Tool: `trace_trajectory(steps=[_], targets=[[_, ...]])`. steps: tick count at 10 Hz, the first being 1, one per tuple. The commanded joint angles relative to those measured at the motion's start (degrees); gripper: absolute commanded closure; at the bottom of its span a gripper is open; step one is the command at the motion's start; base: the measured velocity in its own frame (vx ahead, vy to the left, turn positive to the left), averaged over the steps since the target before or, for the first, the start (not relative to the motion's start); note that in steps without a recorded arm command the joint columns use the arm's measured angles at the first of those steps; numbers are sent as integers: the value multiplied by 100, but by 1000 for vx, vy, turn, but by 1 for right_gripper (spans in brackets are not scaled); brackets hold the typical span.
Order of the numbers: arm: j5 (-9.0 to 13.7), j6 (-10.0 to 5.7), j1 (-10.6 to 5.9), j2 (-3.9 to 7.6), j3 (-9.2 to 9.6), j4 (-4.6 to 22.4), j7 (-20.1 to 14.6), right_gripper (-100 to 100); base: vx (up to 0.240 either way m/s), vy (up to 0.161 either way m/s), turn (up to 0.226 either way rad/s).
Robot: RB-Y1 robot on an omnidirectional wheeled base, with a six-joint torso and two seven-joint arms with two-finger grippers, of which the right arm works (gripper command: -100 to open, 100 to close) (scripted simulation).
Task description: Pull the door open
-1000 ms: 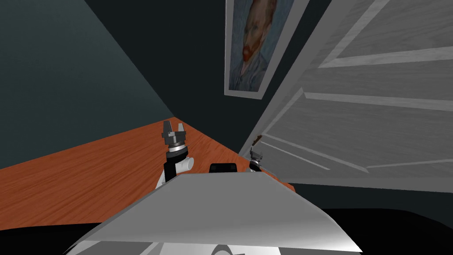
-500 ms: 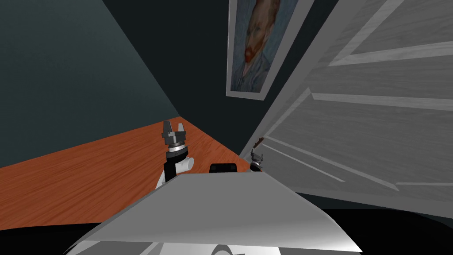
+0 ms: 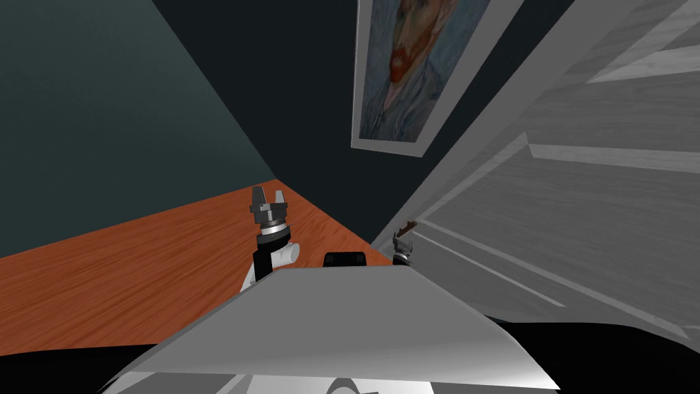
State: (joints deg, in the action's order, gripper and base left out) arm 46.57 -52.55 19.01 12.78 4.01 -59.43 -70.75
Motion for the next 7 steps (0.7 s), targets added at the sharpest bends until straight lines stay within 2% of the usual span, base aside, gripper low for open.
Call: trace_trajectory(steps=[1, 5, 6, 7], targets=[[8, -34, -7, 168, -9, 152, -230, -100, 103, 0, 1], [19, -113, -1, 493, -23, 432, -668, -100, 92, -5, 3], [23, -145, 1, 624, -28, 546, -845, -100, 127, 7, 6], [25, -157, 2, 675, -31, 590, -914, -100, 132, -11, 0]])
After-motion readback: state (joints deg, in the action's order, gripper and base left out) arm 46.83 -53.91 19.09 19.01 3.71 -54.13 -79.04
